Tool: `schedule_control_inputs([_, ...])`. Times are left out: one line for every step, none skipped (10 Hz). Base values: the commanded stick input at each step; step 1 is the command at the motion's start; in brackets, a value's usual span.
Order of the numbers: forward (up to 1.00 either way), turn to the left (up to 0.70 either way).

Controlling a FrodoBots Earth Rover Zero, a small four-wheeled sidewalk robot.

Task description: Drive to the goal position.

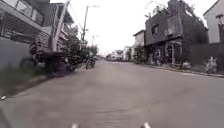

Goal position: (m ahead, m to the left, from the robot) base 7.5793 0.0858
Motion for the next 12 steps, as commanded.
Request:
schedule_control_inputs([0.70, 0.00])
schedule_control_inputs([0.70, 0.00])
schedule_control_inputs([0.70, 0.00])
schedule_control_inputs([0.70, 0.00])
schedule_control_inputs([0.70, 0.00])
schedule_control_inputs([0.70, 0.00])
schedule_control_inputs([0.70, 0.00])
schedule_control_inputs([0.70, 0.00])
schedule_control_inputs([0.70, 0.00])
schedule_control_inputs([0.70, 0.00])
schedule_control_inputs([0.70, 0.00])
schedule_control_inputs([0.70, 0.00])
